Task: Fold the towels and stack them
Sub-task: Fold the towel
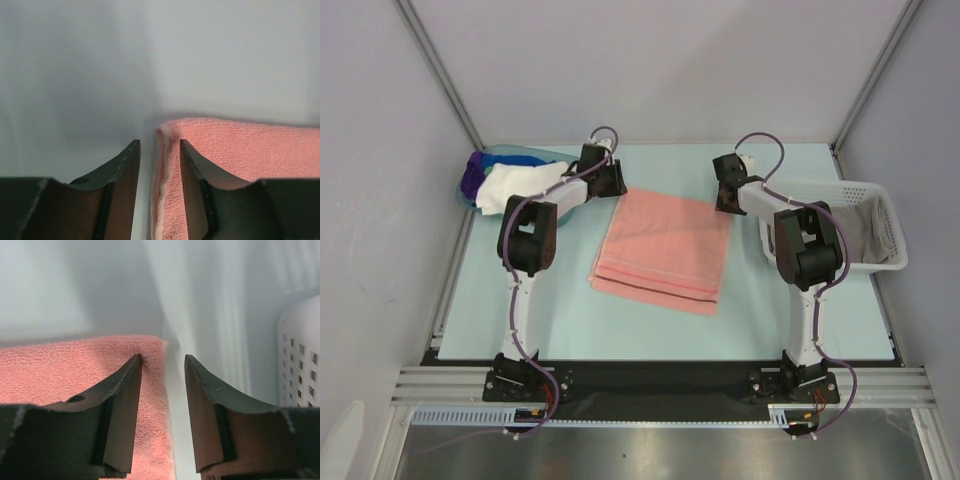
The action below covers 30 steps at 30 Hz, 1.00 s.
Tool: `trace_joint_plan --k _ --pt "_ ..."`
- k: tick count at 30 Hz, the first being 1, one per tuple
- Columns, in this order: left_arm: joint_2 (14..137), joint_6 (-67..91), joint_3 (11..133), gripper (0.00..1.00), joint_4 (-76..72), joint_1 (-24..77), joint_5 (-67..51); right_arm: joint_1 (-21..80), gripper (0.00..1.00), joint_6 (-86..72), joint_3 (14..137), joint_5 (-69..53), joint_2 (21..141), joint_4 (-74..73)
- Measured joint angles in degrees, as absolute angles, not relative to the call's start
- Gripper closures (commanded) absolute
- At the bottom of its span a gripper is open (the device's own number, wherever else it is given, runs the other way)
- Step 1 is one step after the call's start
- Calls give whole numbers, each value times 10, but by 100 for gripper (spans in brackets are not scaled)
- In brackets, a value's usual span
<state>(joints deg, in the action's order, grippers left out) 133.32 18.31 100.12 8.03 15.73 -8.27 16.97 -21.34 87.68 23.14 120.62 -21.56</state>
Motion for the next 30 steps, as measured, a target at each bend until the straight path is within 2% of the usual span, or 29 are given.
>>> trace_joint_plan --k 6,12,20,22,25,26,30 --pt "1335 179 1041 57 111 156 -88 168 55 -213 894 236 1216 -220" --pt "1342 179 1050 58 116 156 -96 166 59 -211 905 232 1236 -216" --pt "1371 179 1075 56 132 156 -115 166 71 -211 907 228 1241 -213" --pt "1378 179 1086 57 136 156 -121 166 77 -211 907 228 1242 -212" --pt "1383 180 1094 66 142 156 -123 166 84 -210 909 227 1242 -212" --pt "1385 181 1096 77 143 156 -124 166 86 -210 909 227 1242 -212" --pt "1394 186 1107 93 147 156 -131 165 90 -208 916 227 1246 -214"
